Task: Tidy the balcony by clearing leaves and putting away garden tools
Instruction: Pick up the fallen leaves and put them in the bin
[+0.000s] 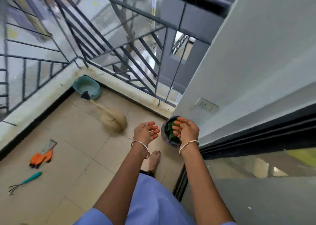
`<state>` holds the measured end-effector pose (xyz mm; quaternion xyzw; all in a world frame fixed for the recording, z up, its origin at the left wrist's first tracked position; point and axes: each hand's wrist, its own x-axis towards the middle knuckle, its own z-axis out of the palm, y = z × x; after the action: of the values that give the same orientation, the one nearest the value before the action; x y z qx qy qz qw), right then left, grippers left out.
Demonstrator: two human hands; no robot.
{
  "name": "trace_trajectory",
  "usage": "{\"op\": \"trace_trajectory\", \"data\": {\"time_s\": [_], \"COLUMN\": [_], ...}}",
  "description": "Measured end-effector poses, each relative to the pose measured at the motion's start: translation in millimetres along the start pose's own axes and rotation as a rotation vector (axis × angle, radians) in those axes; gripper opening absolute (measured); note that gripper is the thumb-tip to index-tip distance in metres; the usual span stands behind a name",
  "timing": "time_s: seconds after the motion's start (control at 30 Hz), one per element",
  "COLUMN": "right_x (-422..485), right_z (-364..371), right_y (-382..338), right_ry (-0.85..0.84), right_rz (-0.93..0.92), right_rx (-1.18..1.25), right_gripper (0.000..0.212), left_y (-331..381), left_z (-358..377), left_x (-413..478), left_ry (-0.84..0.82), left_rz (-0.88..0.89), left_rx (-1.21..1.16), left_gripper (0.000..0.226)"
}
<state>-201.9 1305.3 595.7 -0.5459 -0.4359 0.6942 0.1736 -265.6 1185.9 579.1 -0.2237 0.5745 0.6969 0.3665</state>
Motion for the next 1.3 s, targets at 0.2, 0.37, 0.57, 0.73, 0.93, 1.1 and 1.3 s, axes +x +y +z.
{"op": "trace_trajectory", "data": {"time_s": [0.2, 0.37, 0.57, 0.73, 0.93, 1.1, 1.3], "right_x": [-86, -162, -258, -333, -443, -523, -585], "right_z": [62, 132, 214, 275, 336, 358, 365], "right_y": [-19, -2, 48, 111, 199, 273, 340], "right_ry": [-0.163, -0.441, -0.744, -0.967, -1.161, -1.291, -1.426], "right_rz": [-0.099, -0.109, -0.141, -0.126, -0.078, -0.069, -0.069], "right_rx": [-0.130, -0.323, -0.495, -0.640, -0.754, -0.857, -1.051], "right_gripper": [0.033, 0.031, 0.029, 0.032, 0.030, 0.030, 0.032], "left_y": [50, 89, 111, 109, 83, 47, -9], "left_z": [-70, -145, -262, -367, -502, -600, -670], "left_x": [-71, -127, -177, -222, -279, -315, -345], "left_ry": [0.093, 0.244, 0.481, 0.674, 0.886, 1.073, 1.233], "left_rz": [0.126, 0.255, 0.369, 0.453, 0.475, 0.476, 0.465], "left_rx": [-0.084, -0.240, -0.390, -0.544, -0.692, -0.836, -1.102], "left_gripper": [0.024, 0.023, 0.027, 0.027, 0.030, 0.027, 0.024]}}
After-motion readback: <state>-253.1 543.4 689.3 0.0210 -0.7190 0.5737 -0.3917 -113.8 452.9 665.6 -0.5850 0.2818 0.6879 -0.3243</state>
